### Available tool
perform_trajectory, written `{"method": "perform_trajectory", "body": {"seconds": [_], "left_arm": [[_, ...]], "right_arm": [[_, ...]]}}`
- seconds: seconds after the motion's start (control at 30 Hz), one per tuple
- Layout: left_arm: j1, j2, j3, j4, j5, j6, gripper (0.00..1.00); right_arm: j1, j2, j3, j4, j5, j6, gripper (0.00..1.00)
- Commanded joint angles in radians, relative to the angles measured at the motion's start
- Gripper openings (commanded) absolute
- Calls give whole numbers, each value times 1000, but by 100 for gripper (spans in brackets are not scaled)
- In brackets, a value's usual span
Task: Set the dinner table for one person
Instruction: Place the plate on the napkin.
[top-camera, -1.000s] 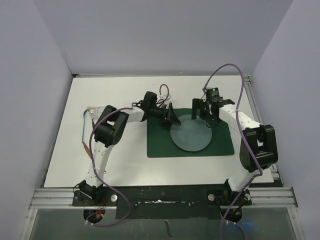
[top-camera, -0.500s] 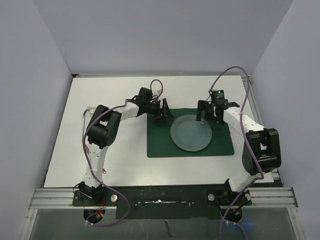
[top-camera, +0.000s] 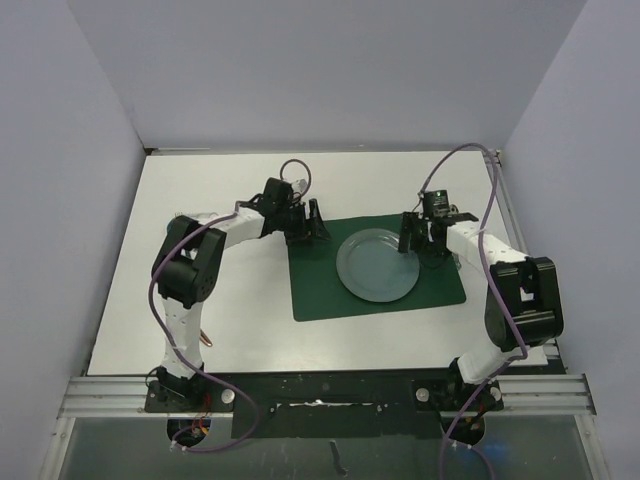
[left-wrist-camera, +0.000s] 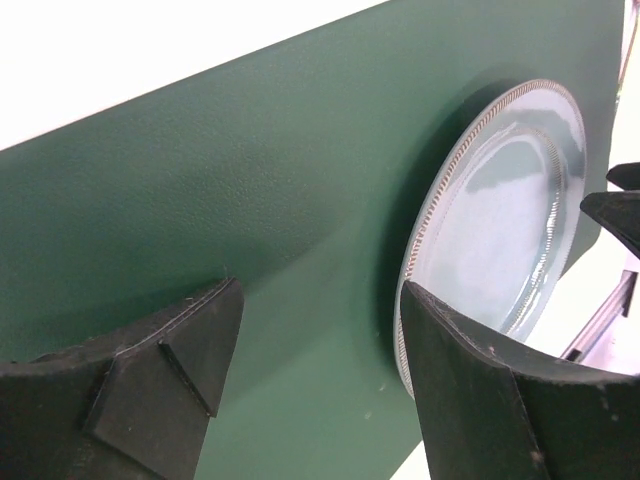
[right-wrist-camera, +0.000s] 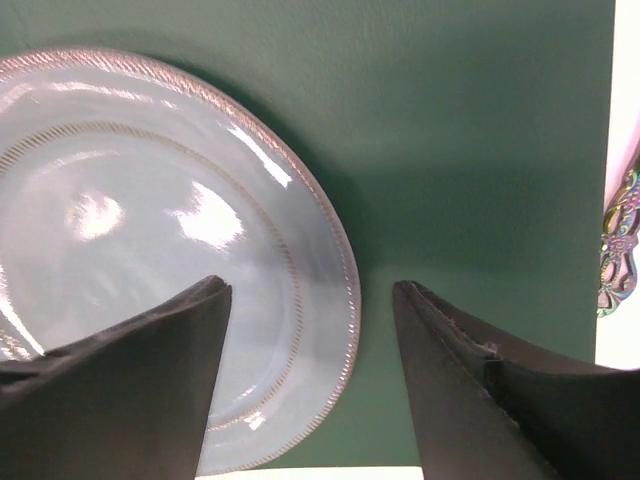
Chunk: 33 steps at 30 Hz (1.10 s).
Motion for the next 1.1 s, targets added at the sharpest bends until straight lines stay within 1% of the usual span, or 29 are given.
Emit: {"method": "perform_trajectory", "body": {"seconds": [0.0,0.13,0.2,0.23,0.4,0.57,0.7,0.9,1.0,1.07], "left_arm": [[-18,-25,-103,-107,-167,50,69],[-21,-20,-108,-120,-193,57,69],[-20,-7,-88,-141,-202,64,69],[-21,1,-78,-145,-201,66,69],[-21,36,-20,-172,-203,83,69],[-15,92,74,-237,-223,118,69],[-5,151,155,-282,-229,139,69],[13,249,287,-384,-284,171,69],[27,265,296,-396,-300,175,69],[42,264,288,-397,-306,176,69]], "right_arm": [[-4,-19,-42,49,-19,9,57],[-5,-15,-63,62,-35,21,21],[-4,-9,-66,65,-38,24,11],[-3,-5,-68,66,-39,24,9],[-3,8,-78,72,-51,30,7],[-2,2,-95,80,-79,39,5],[-3,-18,-102,79,-88,47,5],[-3,-73,-90,51,-88,46,5],[-3,-99,-79,30,-72,42,7],[-3,-112,-73,24,-67,40,13]]}}
